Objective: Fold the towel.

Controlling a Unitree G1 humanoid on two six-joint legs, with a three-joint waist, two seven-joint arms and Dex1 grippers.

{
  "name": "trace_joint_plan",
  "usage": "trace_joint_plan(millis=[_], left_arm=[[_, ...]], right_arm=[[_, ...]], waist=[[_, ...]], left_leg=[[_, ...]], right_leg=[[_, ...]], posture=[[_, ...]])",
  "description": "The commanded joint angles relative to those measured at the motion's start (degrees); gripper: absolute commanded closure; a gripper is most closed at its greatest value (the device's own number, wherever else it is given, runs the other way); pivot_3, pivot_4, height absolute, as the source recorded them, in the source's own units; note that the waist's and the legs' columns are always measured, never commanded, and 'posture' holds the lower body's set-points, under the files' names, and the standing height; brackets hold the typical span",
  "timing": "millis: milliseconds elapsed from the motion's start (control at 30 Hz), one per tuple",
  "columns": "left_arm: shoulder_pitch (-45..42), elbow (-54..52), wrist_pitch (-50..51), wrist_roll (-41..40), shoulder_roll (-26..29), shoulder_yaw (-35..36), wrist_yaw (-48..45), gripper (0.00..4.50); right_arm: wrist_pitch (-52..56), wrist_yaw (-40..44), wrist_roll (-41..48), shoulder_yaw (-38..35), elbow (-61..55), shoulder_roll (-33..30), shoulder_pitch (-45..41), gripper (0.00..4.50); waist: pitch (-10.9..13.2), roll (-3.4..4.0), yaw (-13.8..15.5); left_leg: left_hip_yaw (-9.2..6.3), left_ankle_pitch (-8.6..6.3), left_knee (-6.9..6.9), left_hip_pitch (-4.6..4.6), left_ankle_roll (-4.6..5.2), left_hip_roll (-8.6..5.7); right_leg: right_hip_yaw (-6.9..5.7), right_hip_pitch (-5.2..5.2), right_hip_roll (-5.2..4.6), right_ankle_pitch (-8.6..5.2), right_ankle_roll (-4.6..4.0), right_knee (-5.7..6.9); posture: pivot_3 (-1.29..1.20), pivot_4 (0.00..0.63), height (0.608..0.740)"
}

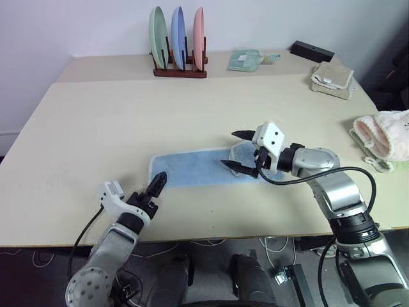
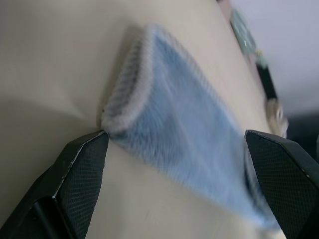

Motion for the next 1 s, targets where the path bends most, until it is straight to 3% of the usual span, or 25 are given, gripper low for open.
trace_joint_plan(millis=[33, 67, 167, 367, 500, 767, 900, 1000], left_arm=[[-3.31, 4.86, -0.32, -1.89, 0.02, -0.78, 4.43, 0.0], [-4.44, 6.02, -0.45, -2.09, -0.02, -0.99, 5.24, 0.0], [-7.22, 8.28, -1.04, -2.54, -0.27, -1.6, 6.17, 0.9], [-8.52, 7.78, -3.17, -1.83, 1.11, -0.95, 4.83, 3.94], [-9.36, 5.81, -7.73, -1.31, 3.12, 2.8, 2.53, 3.94], [-9.13, 7.16, -11.13, -0.38, 21.3, 15.71, -6.48, 3.94], [-10.07, 6.76, -8.8, 3.86, 29.18, 12.47, -14.18, 3.94], [-13.06, 2.77, -6.83, 7.45, 32.28, 4.35, -20.56, 3.94]], right_arm=[[-1.83, -0.03, -0.18, -0.06, -2.38, 0.94, 0.11, 0.19], [-1.7, -0.17, -0.16, -0.01, -2.75, 1.13, 0.14, 0.19], [-1.34, -0.66, -0.38, 0.12, -3.74, 1.42, 0.36, 0.11], [-0.54, -1.5, -1.08, 0.1, -6.47, 0.97, 1.98, 0.11], [0.23, -1.85, -1.23, -0.13, -7.61, 0.62, 2.73, 0.11], [0.76, -2.33, -1.84, -0.63, -7.51, -0.06, 2.84, 0.11], [0.12, -2.59, -2.62, -0.35, -6.2, 0.13, 2.48, 0.11], [-0.07, -2.93, -3.24, -0.13, -5.78, 0.33, 2.66, 0.11]], waist=[[-0.01, 0.0, 0.01], [-0.01, 0.0, 0.0], [-0.01, 0.01, 0.08], [0.01, -0.04, -0.04], [0.02, -0.05, -0.18], [0.03, -0.06, -0.15], [0.05, -0.1, -0.01], [0.05, -0.11, 0.0]], left_leg=[[0.0, 0.01, 0.0, 0.0, -0.01, 0.0], [0.01, 0.01, 0.0, 0.01, -0.01, -0.01], [0.02, 0.01, 0.0, 0.02, -0.02, -0.03], [0.01, 0.01, -0.02, -0.01, -0.02, -0.05], [0.03, 0.01, -0.04, -0.01, -0.02, -0.03], [0.03, 0.01, -0.11, -0.03, -0.03, 0.02], [0.09, 0.02, -0.06, -0.06, -0.04, -0.02], [0.12, 0.02, -0.06, -0.05, -0.04, -0.04]], right_leg=[[0.0, 0.0, 0.0, 0.0, 0.0, 0.0], [0.0, 0.02, 0.0, 0.0, 0.0, 0.0], [0.0, 0.03, 0.0, 0.01, 0.01, -0.01], [0.0, 0.02, 0.0, 0.01, 0.01, -0.04], [0.0, 0.01, 0.02, -0.03, -0.05, -0.03], [0.04, -0.12, 0.06, -0.05, -0.11, -0.03], [0.0, -0.05, 0.04, -0.06, -0.13, -0.04], [0.0, -0.02, 0.03, -0.06, -0.13, -0.06]], posture=[[0.0, 0.15, 0.74], [0.0, 0.15, 0.74], [0.0, 0.15, 0.74], [0.0, 0.15, 0.74], [0.0, 0.15, 0.74], [0.0, 0.15, 0.74], [0.0, 0.15, 0.74], [0.0, 0.15, 0.74]])
